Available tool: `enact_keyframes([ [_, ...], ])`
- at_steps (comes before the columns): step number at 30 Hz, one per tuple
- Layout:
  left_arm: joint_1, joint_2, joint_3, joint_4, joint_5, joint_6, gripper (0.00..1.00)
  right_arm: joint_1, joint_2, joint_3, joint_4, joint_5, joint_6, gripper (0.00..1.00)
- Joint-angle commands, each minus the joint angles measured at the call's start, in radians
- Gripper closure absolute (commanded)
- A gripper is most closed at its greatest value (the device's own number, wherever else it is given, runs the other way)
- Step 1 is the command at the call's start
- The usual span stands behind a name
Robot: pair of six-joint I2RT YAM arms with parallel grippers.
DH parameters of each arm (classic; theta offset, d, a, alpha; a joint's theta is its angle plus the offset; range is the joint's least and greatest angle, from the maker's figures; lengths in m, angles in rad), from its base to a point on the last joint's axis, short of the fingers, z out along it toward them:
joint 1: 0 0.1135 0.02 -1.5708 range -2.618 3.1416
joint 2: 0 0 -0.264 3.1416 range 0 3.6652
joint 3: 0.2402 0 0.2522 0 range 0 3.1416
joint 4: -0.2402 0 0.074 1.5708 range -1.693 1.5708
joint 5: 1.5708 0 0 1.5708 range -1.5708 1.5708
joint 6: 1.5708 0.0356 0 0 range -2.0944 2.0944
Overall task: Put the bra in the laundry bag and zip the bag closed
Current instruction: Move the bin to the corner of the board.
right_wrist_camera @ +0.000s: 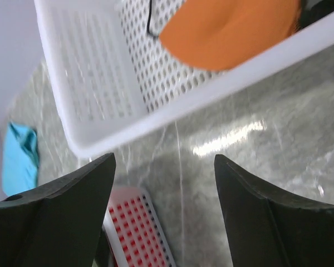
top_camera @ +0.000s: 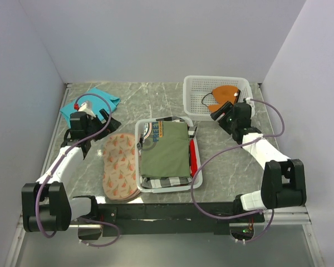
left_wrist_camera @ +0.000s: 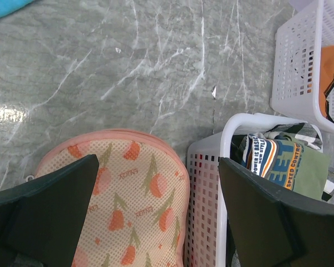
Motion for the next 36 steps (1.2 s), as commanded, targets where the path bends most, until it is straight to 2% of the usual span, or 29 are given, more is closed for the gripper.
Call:
enact_keyframes([
  [1,0.001,-0.032,0.023,0.035,0.017,-0.005,0.04,-0.022,0.047,0.063,0.077,0.089,0.12,0.22],
  [6,0.001,-0.035,0.018,0.042,0.019,-0.011,0.04,-0.031,0.137,0.116,0.091,0.141,0.182,0.25],
  [11,0.001,-0.047,0.017,0.038,0.025,-0.011,0.04,-0.046,0.226,0.178,0.068,0.106,0.229,0.26],
  [12,0.003,-0.049,0.015,0.036,0.027,-0.01,0.04,-0.049,0.246,0.182,0.082,0.097,0.231,0.37],
  [14,0.001,-0.059,0.017,0.027,0.022,-0.008,0.04,-0.051,0.257,0.178,0.094,0.103,0.245,0.43],
  [15,0.003,-0.061,0.018,0.024,0.019,-0.006,0.04,-0.055,0.268,0.169,0.119,0.1,0.245,0.59],
  [17,0.003,-0.066,0.018,0.022,0.017,-0.006,0.04,-0.06,0.286,0.166,0.131,0.09,0.257,0.74],
  [18,0.003,-0.067,0.017,0.022,0.014,-0.008,0.04,-0.061,0.303,0.164,0.134,0.083,0.258,0.88],
  [20,0.003,-0.072,0.015,0.022,0.016,-0.008,0.04,-0.075,0.315,0.15,0.149,0.064,0.277,0.89],
  [22,0.003,-0.073,0.014,0.022,0.013,-0.006,0.04,-0.08,0.309,0.103,0.191,0.063,0.298,0.97],
  [29,0.003,-0.069,0.021,0.022,0.013,0.0,0.03,-0.146,0.242,-0.005,0.254,0.063,0.34,1.0],
  [36,0.003,-0.05,0.026,0.022,0.028,-0.005,0.04,-0.206,0.084,-0.132,0.28,0.089,0.419,1.0],
])
